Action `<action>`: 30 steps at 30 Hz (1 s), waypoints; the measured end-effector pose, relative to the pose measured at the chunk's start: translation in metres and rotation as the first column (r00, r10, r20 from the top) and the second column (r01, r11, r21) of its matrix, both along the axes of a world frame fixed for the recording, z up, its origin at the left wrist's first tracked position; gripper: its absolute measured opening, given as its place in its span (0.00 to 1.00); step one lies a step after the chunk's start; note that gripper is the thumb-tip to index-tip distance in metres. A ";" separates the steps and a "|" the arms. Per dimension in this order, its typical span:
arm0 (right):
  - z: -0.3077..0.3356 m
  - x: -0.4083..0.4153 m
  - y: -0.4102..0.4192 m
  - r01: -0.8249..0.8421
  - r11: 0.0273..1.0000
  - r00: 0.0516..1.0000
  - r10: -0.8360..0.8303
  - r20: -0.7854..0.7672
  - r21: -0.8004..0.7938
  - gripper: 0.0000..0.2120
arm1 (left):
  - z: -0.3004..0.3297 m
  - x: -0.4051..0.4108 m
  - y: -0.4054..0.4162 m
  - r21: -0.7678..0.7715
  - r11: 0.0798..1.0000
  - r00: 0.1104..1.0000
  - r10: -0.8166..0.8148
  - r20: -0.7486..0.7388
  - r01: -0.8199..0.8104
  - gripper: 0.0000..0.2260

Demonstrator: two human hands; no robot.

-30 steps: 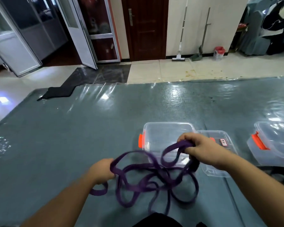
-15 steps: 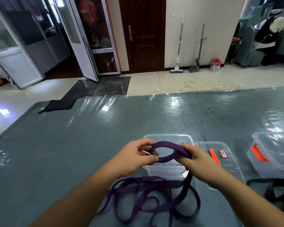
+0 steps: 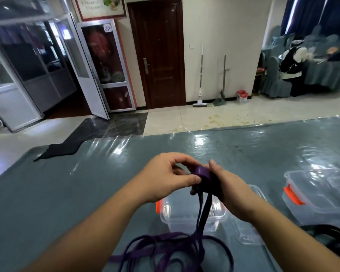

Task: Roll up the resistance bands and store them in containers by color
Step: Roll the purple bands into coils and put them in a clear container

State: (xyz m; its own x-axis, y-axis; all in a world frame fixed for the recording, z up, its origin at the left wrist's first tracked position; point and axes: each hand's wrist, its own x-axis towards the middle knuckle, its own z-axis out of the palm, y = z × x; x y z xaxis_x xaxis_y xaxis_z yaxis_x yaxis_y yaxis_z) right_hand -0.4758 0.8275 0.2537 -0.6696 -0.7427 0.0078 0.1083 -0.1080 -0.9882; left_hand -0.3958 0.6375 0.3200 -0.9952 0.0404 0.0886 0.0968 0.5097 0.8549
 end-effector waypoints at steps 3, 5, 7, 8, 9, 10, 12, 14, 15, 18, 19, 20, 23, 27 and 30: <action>0.010 -0.004 0.000 -0.005 1.000 1.000 0.005 0.010 -0.004 0.30 | 0.014 -0.001 0.002 -0.132 0.991 0.997 -0.004 -0.074 -0.006 0.10; 0.015 -0.003 0.004 -0.028 0.998 0.999 0.029 0.025 -0.051 0.25 | 0.019 -0.001 0.003 -0.201 0.980 0.993 -0.011 -0.115 -0.012 0.09; 0.021 -0.003 0.007 -0.007 0.998 0.998 0.012 0.063 -0.070 0.19 | 0.022 0.000 0.003 -0.186 0.982 0.992 -0.009 -0.129 -0.015 0.10; 0.024 -0.003 0.008 0.011 0.997 0.998 -0.006 0.070 -0.072 0.16 | 0.023 0.000 0.003 -0.153 0.988 0.991 -0.007 -0.133 -0.014 0.11; 0.027 -0.003 0.009 0.030 0.997 0.997 -0.025 0.070 -0.070 0.15 | 0.024 0.000 0.004 -0.118 0.993 0.991 -0.007 -0.134 -0.008 0.12; 0.031 -0.003 0.009 0.044 0.997 0.997 -0.040 0.063 -0.064 0.14 | 0.026 0.001 0.004 -0.092 0.996 0.991 -0.016 -0.134 0.003 0.13; 0.039 -0.003 0.012 0.050 0.998 0.998 -0.048 0.039 -0.050 0.14 | 0.028 0.000 0.007 -0.057 0.998 0.989 -0.042 -0.140 0.034 0.11; 0.049 -0.002 0.013 0.036 0.999 0.999 -0.036 0.000 -0.040 0.16 | 0.029 0.000 0.010 0.012 0.999 0.983 -0.034 -0.180 0.037 0.09; 0.055 -0.001 0.013 0.031 0.999 0.999 -0.032 -0.023 -0.032 0.16 | 0.030 -0.001 0.010 0.057 0.998 0.978 -0.014 -0.209 0.026 0.09; 0.076 -0.001 0.015 0.046 0.999 0.989 -0.046 -0.137 -0.005 0.14 | 0.035 -0.003 0.008 0.231 0.972 0.957 0.097 -0.275 -0.032 0.08; 0.082 -0.001 0.016 0.076 0.997 0.971 -0.067 -0.227 0.032 0.12 | 0.037 -0.004 0.007 0.268 0.962 0.947 0.132 -0.292 -0.051 0.08; 0.088 -0.001 0.017 0.116 0.990 0.938 -0.084 -0.336 0.076 0.10 | 0.038 -0.006 0.006 0.285 0.956 0.939 0.156 -0.307 -0.066 0.08; 0.102 -0.003 0.015 0.163 0.980 0.880 -0.094 -0.465 0.111 0.08 | 0.042 -0.005 0.003 0.152 0.986 0.919 0.122 -0.374 -0.069 0.11; 0.116 -0.006 0.016 0.081 0.988 0.919 -0.023 -0.394 0.131 0.09 | 0.054 -0.003 -0.006 -0.320 0.922 0.768 -0.039 -0.639 -0.219 0.12; 0.123 -0.007 0.015 0.029 0.993 0.910 0.021 -0.415 0.115 0.07 | 0.070 -0.002 -0.010 -0.400 0.868 0.696 -0.093 -0.712 -0.293 0.10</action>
State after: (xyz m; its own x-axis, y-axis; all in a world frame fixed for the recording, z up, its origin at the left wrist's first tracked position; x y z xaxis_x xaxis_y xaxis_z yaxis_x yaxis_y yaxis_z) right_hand -0.4825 0.8426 0.3770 -0.6276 -0.7525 0.1995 -0.3144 0.0105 -0.9492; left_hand -0.3977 0.6276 0.3897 -0.6464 0.1711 0.7436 0.4782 0.8502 0.2201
